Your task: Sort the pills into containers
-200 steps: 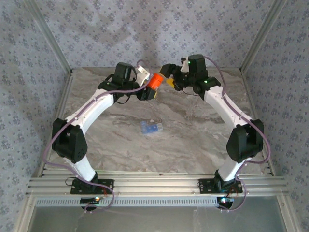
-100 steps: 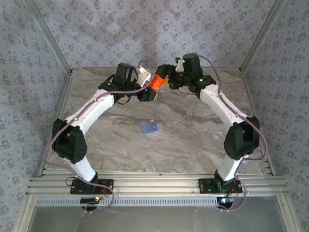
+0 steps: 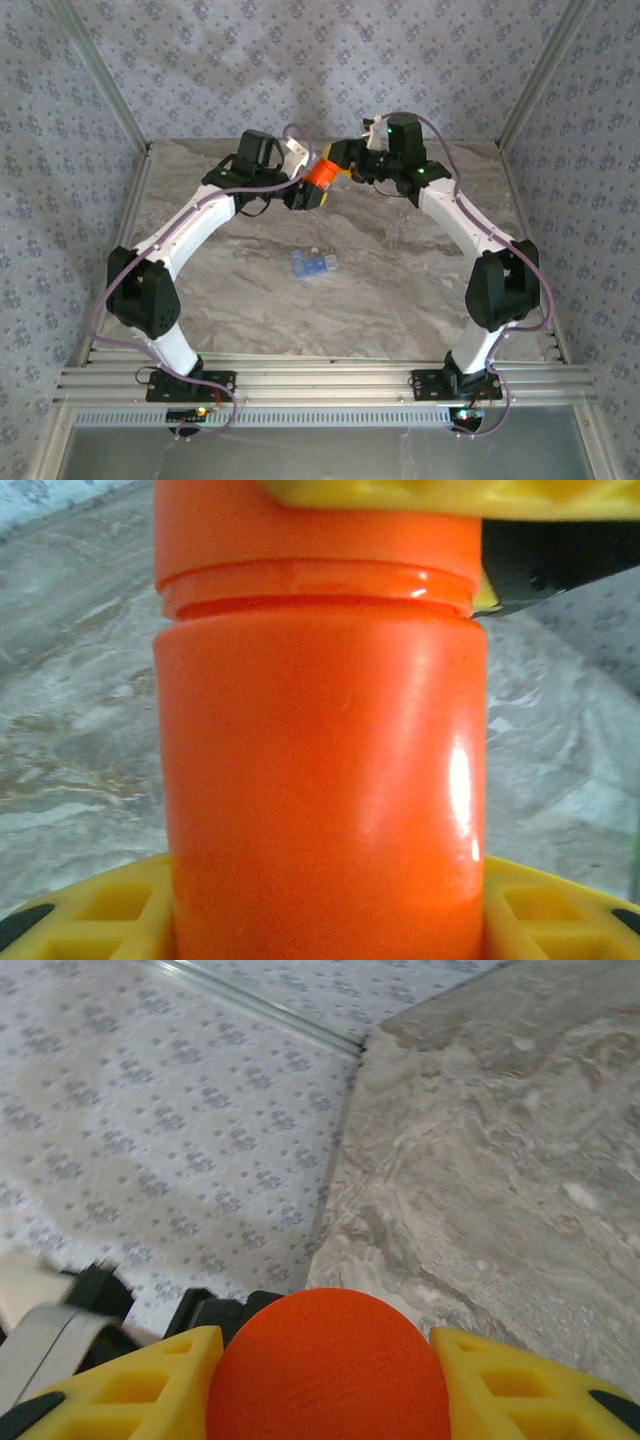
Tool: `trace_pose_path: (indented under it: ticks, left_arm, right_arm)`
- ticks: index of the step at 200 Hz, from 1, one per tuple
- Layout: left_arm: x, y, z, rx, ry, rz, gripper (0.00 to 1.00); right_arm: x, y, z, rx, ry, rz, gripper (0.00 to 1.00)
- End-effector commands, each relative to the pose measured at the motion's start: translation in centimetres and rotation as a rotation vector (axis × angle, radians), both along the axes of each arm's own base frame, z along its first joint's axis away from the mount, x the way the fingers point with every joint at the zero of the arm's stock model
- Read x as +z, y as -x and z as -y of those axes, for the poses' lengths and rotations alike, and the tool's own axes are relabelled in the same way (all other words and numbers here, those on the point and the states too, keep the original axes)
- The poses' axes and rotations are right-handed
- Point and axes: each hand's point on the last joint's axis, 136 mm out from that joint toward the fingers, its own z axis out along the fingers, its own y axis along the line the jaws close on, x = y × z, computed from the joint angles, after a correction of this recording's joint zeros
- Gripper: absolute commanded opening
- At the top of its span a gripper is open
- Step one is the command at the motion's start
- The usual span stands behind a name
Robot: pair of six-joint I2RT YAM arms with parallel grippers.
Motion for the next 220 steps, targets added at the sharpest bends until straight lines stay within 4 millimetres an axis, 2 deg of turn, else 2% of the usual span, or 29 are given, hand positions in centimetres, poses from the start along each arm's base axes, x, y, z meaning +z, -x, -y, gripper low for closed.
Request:
trace_pose_path:
  ticks: [1,27,45,56,79,91,135,180,220]
  left_arm:
    - [7.2,0.1,0.1,-0.059,0.235,0.056,0.0]
    - [7.9,0.2,-0.1,-0.07,0.287,0.034,0.0]
    - [7.4,0.0,-0.3,-0.057,0.264,0.035,0.0]
    - [6.8,-0.2,-0.5,-0.038,0.232,0.047,0.0]
    - [5.4,-0.8,-1.2,0.009,0.152,0.081,0.0]
    - [4.9,-0.8,-1.2,0.017,0.106,0.108,0.0]
    - [3.1,-0.3,-0.4,-0.007,-0.042,0.181,0.0]
    - [3.0,-0.2,0.3,-0.022,-0.054,0.194,0.0]
    - [3.0,-0.2,0.4,-0.025,-0.058,0.199,0.0]
  right_arm:
    - [1.4,1.2,0.5,0.092,-0.001,0.18,0.47]
    - [1.9,0.6,0.8,0.068,-0.022,0.178,0.55]
    - [2.7,0.0,1.1,0.017,-0.042,0.144,0.71]
    - [3.6,-0.3,1.7,-0.034,-0.051,0.133,0.75]
    - [4.5,-0.9,2.9,-0.13,-0.048,0.084,0.76]
    - [4.3,-1.1,3.3,-0.168,-0.023,0.04,0.76]
    - [3.3,-1.3,2.4,-0.21,0.052,-0.049,0.78]
    - [1.8,-1.4,1.2,-0.21,0.087,-0.082,0.78]
    - [0.5,-1.4,1.0,-0.209,0.109,-0.11,0.77]
